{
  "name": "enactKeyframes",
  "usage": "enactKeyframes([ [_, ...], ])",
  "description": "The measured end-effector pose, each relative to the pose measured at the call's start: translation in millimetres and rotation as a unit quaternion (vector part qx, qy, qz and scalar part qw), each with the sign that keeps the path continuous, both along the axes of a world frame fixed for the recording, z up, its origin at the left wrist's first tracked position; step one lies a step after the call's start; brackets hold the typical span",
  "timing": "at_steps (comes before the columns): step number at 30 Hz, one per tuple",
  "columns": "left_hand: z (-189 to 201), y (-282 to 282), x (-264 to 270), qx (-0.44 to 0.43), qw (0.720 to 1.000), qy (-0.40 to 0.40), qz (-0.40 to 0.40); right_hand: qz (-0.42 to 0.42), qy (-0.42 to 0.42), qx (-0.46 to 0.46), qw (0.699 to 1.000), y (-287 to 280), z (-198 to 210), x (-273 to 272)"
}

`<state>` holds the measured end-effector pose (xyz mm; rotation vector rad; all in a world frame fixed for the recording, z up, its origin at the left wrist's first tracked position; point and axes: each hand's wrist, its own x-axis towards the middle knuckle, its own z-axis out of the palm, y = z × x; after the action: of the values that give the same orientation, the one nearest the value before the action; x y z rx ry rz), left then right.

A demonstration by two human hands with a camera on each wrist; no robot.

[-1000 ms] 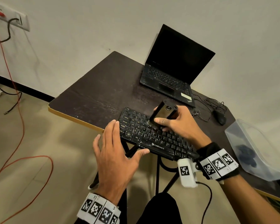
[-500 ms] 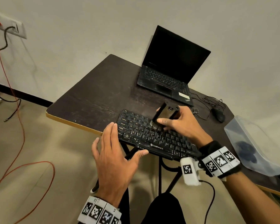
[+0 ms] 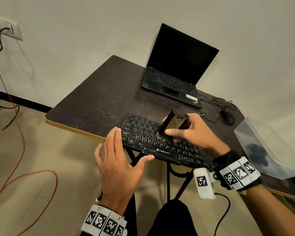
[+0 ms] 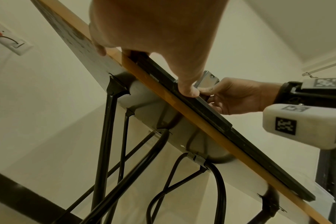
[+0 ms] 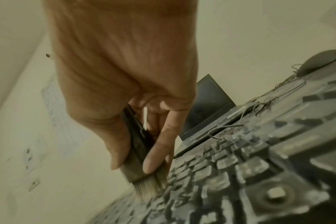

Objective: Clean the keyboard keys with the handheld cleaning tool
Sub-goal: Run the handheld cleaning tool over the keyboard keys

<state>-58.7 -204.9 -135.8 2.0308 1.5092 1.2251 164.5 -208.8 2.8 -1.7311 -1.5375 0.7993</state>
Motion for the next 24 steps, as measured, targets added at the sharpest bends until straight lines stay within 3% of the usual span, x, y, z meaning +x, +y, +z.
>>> enactKeyframes([
  [2,0,0,-1,-0.001,1.0,0.003,0.0,-0.032,-0.004,0.024,0.999,0,-3,5],
  [7,0,0,-1,0.009,1.0,0.003,0.006,0.025,0.005,-0.007,1.0,-11,-1,1],
  [11,-1,-1,-1,0.013,1.0,0.005,0.003,-0.053,0.003,0.033,0.998,-8,-5,13],
  [15,-2,0,0,0.016,1.0,0.008,0.003,-0.002,-0.012,0.0,1.0,-15,-1,10],
  [19,-2,0,0,0.019,1.0,0.014,0.003,-0.061,-0.005,0.025,0.998,-11,-3,17],
  [24,-2,0,-1,0.022,1.0,0.016,0.003,-0.01,-0.009,-0.011,1.0,-18,0,13],
])
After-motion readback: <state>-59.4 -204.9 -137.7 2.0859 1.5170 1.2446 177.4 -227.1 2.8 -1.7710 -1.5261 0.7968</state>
